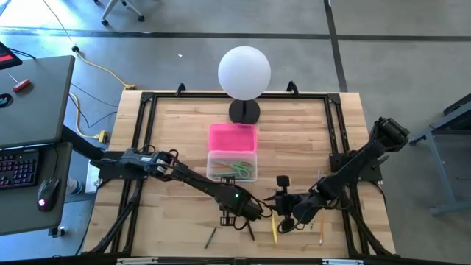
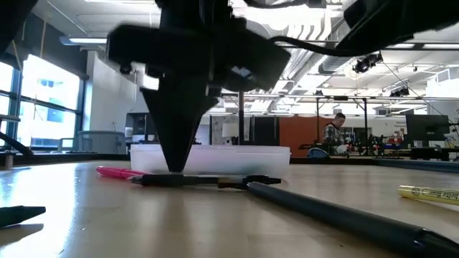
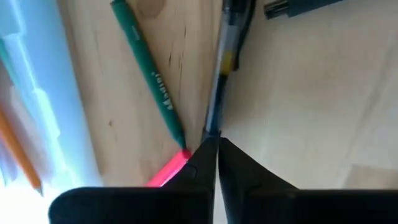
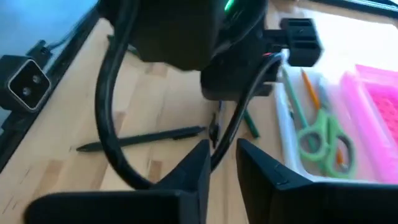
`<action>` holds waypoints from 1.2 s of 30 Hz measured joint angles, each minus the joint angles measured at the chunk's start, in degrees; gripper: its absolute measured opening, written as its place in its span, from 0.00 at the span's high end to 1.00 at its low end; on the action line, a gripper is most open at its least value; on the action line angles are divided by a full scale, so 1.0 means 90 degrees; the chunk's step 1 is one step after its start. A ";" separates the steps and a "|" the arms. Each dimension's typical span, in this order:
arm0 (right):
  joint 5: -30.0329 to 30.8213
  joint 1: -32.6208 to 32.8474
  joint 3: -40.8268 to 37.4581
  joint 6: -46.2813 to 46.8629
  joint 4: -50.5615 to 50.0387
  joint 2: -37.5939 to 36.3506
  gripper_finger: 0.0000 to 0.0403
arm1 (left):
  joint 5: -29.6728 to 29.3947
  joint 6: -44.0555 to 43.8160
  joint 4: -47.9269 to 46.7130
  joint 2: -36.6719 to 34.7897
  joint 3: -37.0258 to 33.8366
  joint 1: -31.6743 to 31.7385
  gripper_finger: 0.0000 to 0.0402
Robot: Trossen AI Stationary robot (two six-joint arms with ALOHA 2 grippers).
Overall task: Pick & place school supplies into a supply box
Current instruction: Put the left black pen into the pink supply box, then put the yellow pen into the pink supply box
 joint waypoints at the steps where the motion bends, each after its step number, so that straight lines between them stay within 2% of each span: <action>1: 0.0013 -0.0022 -0.0133 -0.0020 0.0342 0.0024 0.83 | -0.0002 -0.0002 -0.0101 0.0000 0.0081 -0.0007 0.87; 6: -0.0007 -0.0219 -0.0756 0.0159 0.2228 0.0052 0.75 | -0.0213 -0.0017 -0.0710 -0.0050 0.0651 -0.0044 0.83; 10: -0.0112 -0.0398 -0.1105 0.0256 0.3115 0.0138 0.71 | -0.0687 -0.0021 -0.1490 -0.0094 0.1259 -0.0070 0.84; 13: -0.0087 -0.0521 -0.1197 0.0200 0.3990 0.0517 0.69 | -0.0921 -0.0062 -0.1589 -0.0178 0.1585 -0.0107 0.86; 16: -0.0239 -0.0583 -0.1209 -0.0477 0.5250 0.1097 0.67 | -0.1159 -0.0113 -0.1593 -0.0261 0.1708 -0.0193 0.88; 20: -0.0322 -0.0614 -0.1199 -0.1015 0.6179 0.1595 0.65 | -0.1705 -0.0518 -0.1558 -0.0325 0.1487 -0.0429 0.91; 23: -0.0236 -0.0510 -0.1208 -0.1297 0.6608 0.1570 0.65 | -0.2125 -0.0877 -0.1491 -0.0353 0.1220 -0.0662 0.93; 25: -0.0241 -0.0397 -0.1231 -0.1952 0.7155 0.1504 0.65 | -0.2427 -0.1186 -0.1456 -0.0448 0.1010 -0.0812 0.92; 27: -0.0222 -0.0282 -0.1252 -0.2621 0.7863 0.1391 0.66 | -0.2848 -0.1496 -0.1422 -0.0771 0.0761 -0.0945 0.92; 29: -0.0211 -0.0238 -0.1228 -0.2918 0.8381 0.1228 0.66 | -0.3119 -0.1562 -0.1418 -0.1489 0.0497 -0.1047 0.90; 30: -0.0155 -0.0228 -0.1221 -0.3012 0.8415 0.1122 0.66 | -0.3188 -0.1563 -0.1439 -0.2007 0.0345 -0.1082 0.90; 32: -0.0041 -0.0228 -0.1205 -0.3059 0.8273 0.0968 0.66 | -0.3405 -0.1703 -0.1530 -0.2276 0.0179 -0.1076 0.89; 36: -0.0039 -0.0169 -0.1216 -0.2930 0.7784 0.0586 0.66 | -0.3207 -0.1874 -0.1346 -0.1923 -0.0219 -0.1049 0.89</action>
